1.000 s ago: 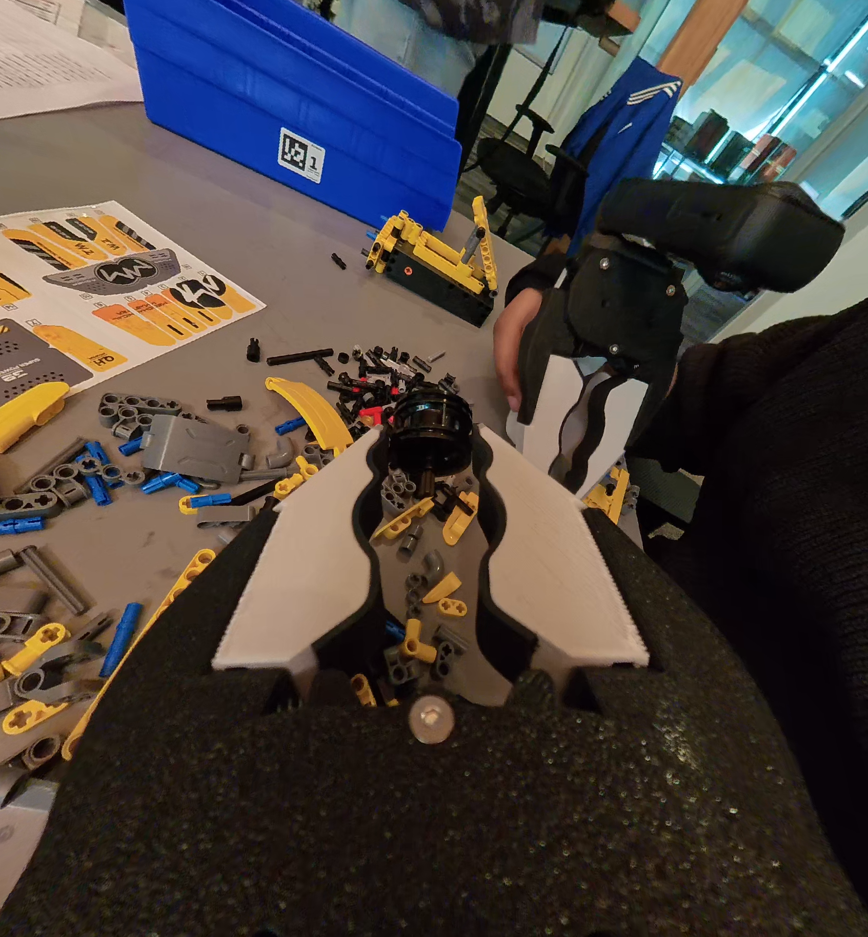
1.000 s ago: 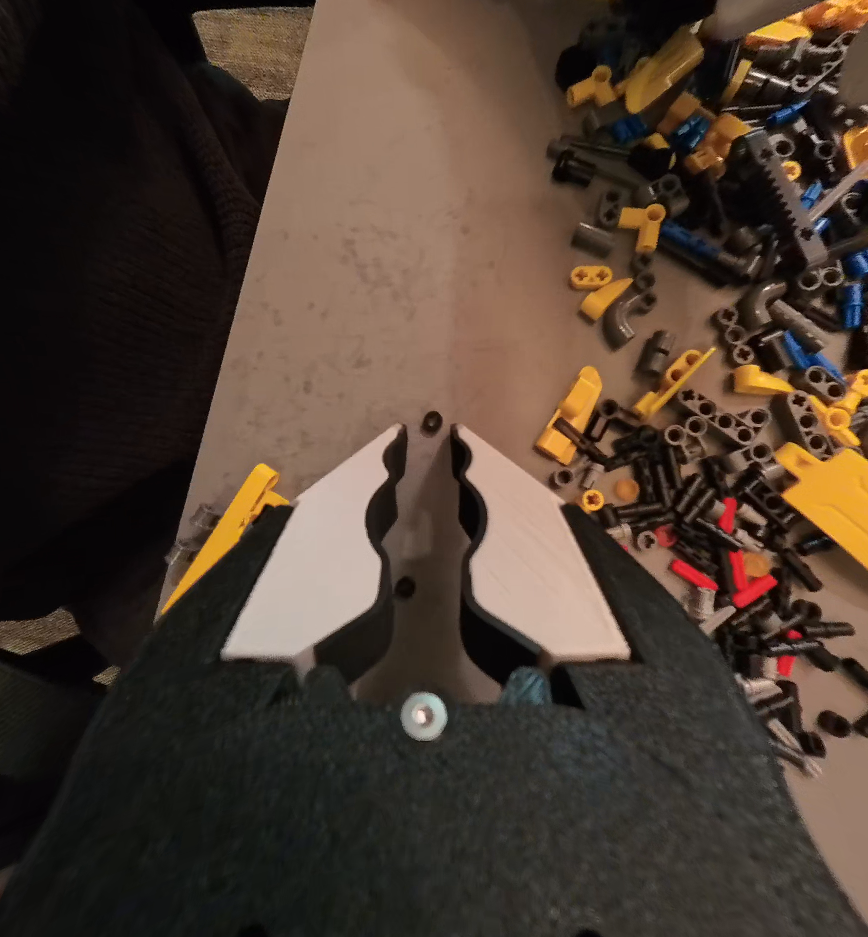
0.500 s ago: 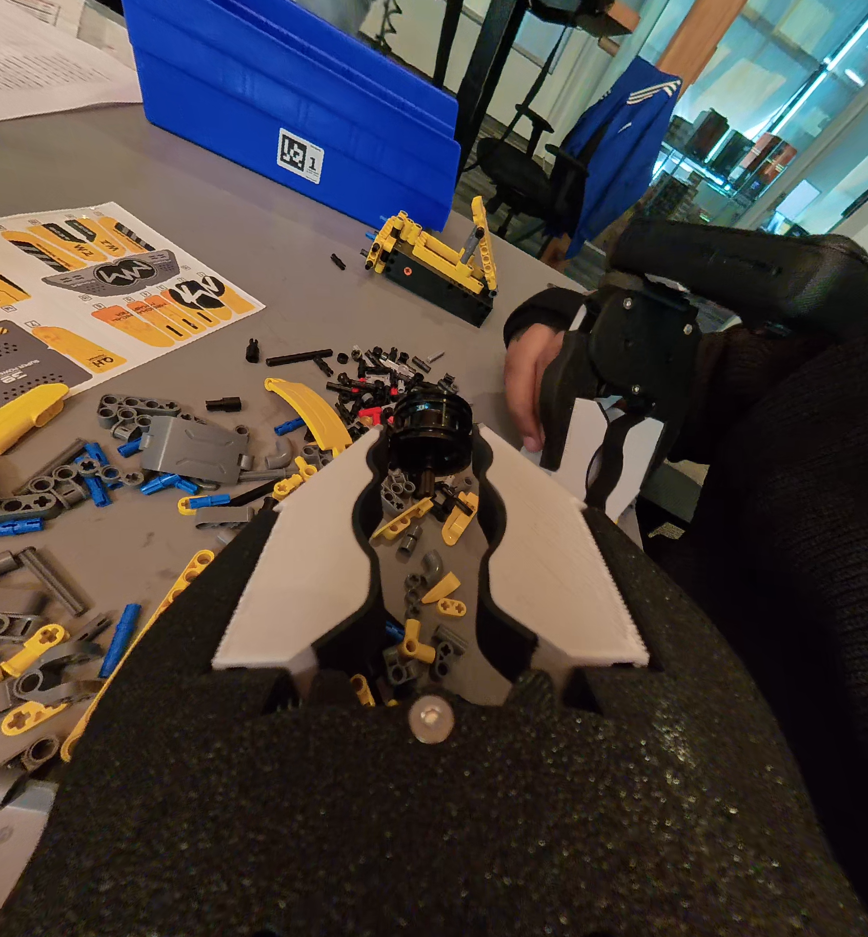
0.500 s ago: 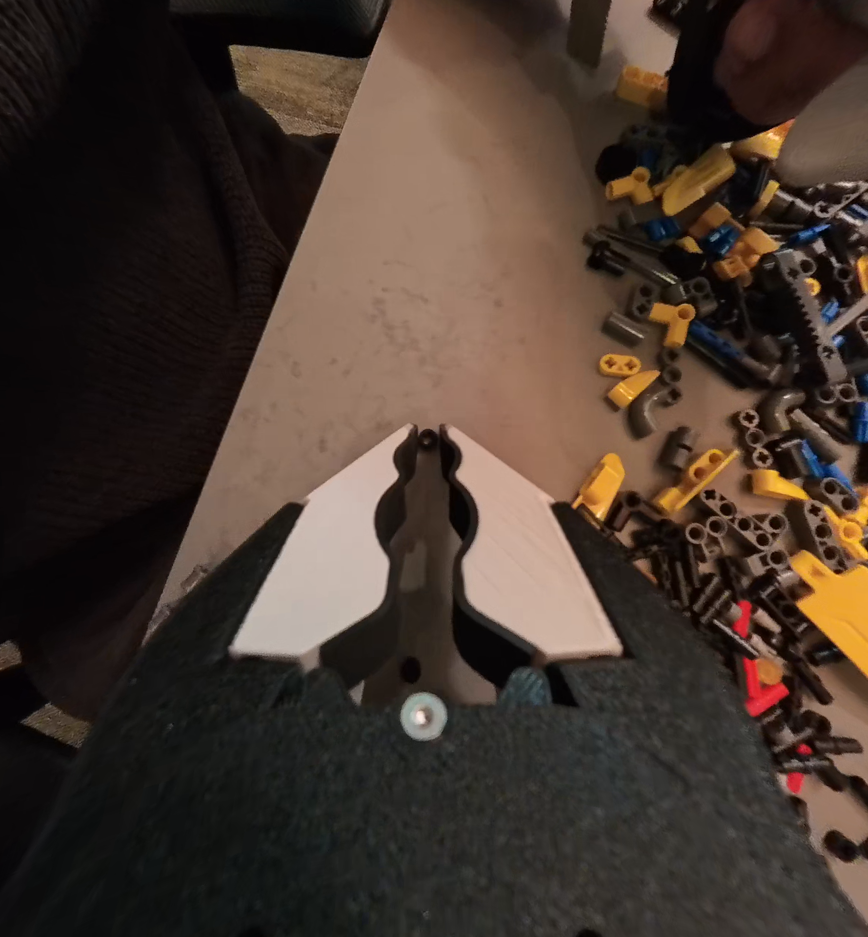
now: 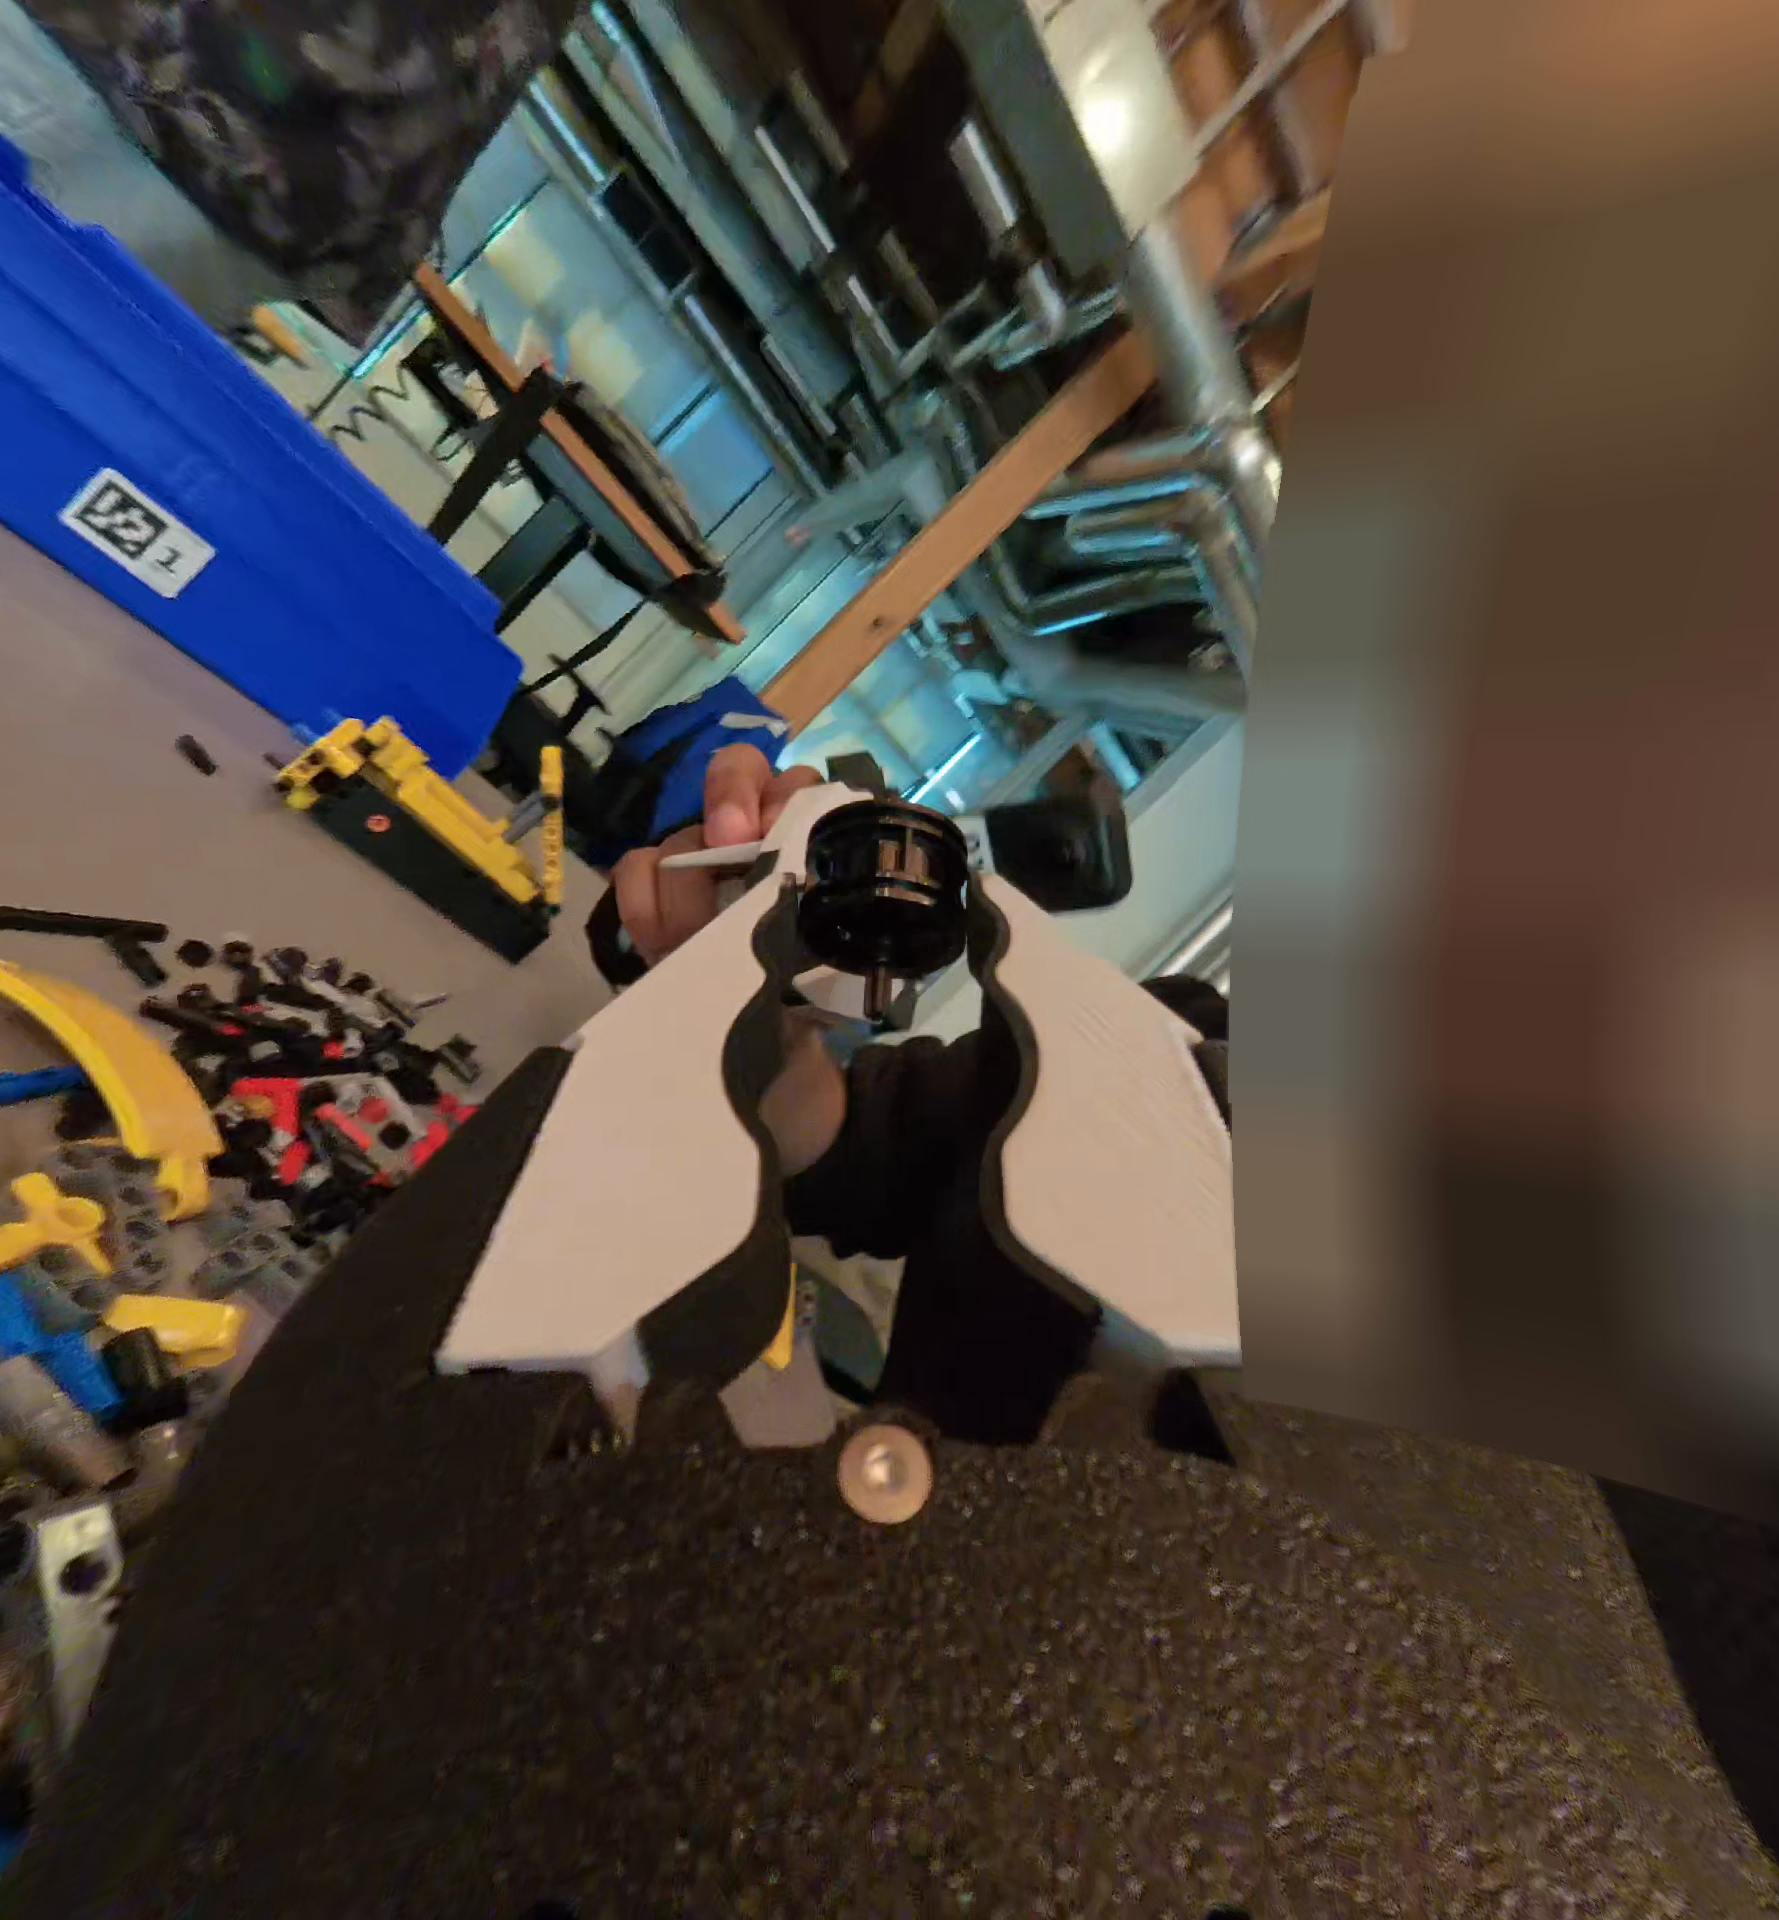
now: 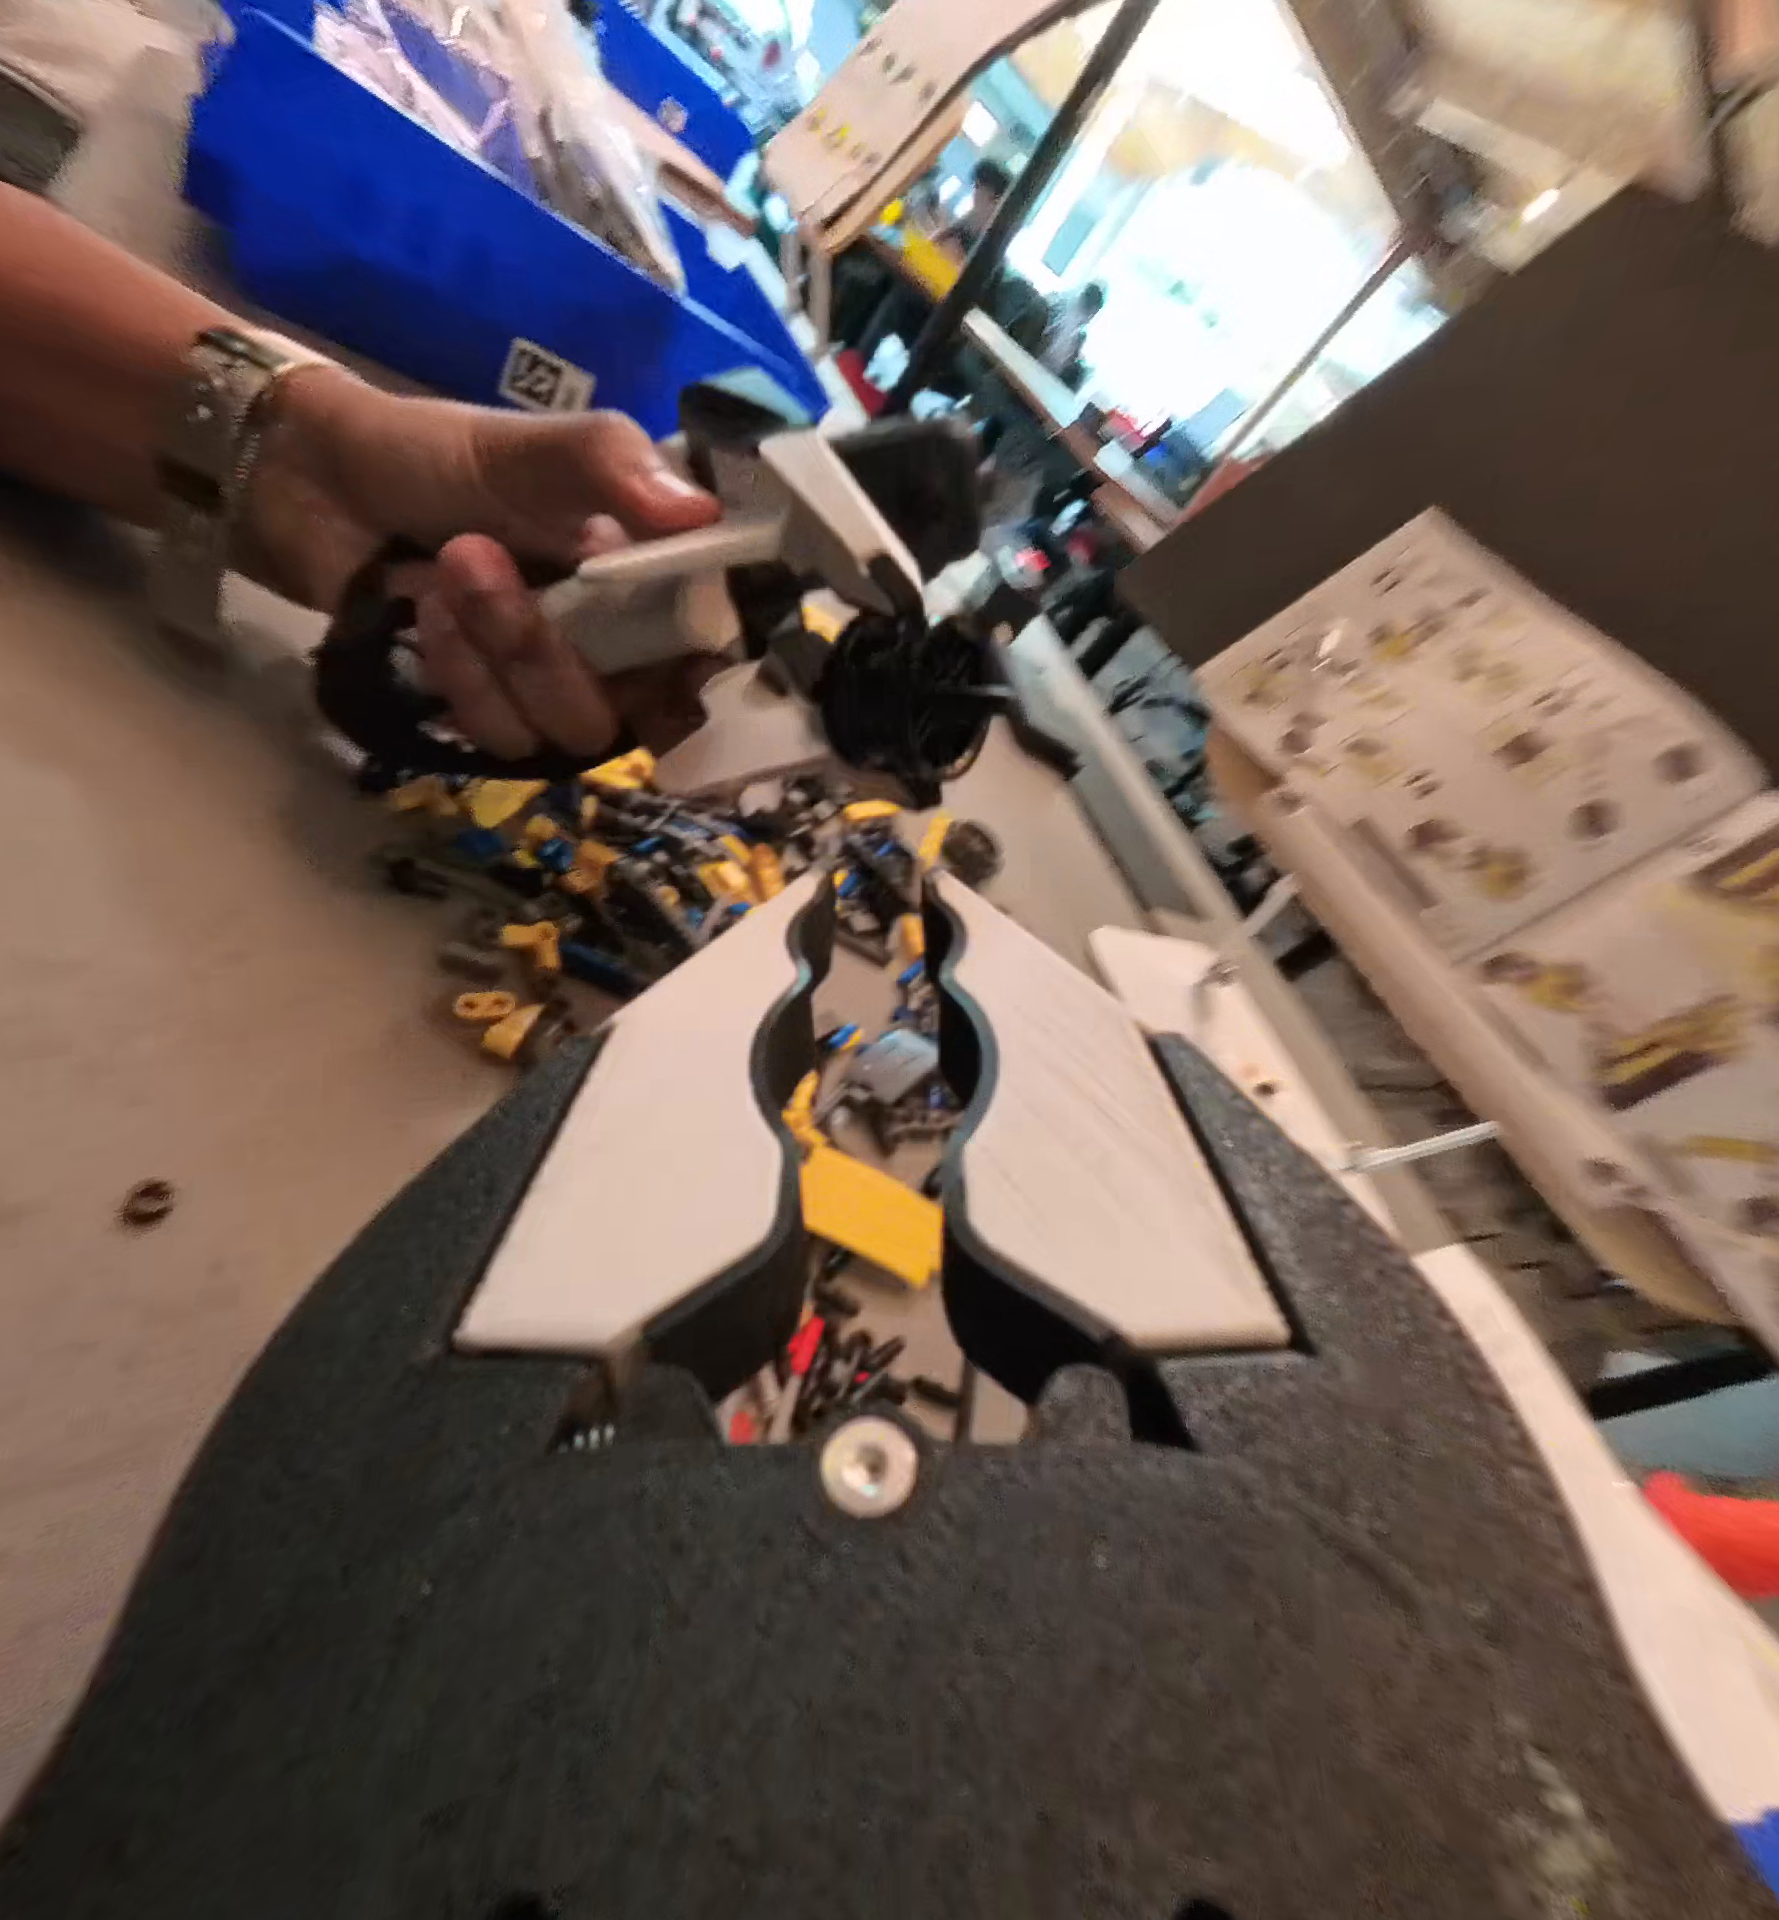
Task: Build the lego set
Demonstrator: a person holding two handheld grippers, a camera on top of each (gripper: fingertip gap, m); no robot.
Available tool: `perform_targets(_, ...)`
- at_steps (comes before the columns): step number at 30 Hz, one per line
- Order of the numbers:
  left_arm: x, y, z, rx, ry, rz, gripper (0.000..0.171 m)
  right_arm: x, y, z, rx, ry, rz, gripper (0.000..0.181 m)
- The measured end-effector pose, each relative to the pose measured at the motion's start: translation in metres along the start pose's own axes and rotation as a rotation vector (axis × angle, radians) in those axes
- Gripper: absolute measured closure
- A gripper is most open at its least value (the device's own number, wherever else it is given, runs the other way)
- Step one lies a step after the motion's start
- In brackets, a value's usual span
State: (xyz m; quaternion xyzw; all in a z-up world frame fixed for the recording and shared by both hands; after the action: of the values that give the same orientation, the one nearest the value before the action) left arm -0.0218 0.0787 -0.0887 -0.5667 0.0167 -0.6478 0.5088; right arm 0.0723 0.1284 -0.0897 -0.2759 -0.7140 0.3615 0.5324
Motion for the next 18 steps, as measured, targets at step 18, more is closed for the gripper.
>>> perform_targets(18, -0.011, 0.007, 0.006, -0.013, -0.055, -0.023, 0.14, -0.012, -0.008, 0.004, 0.105, 0.18, -0.081, 0.126)
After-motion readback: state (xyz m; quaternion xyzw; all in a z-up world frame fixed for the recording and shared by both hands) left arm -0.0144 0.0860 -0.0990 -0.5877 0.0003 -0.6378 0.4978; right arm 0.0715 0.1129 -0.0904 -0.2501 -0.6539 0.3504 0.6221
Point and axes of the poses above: each gripper's, where its closed fingertips meet, z out along the fingers, y out of its underside, x = y × z across the jaws, the point moved 5 cm from there along -z, back along the fingers
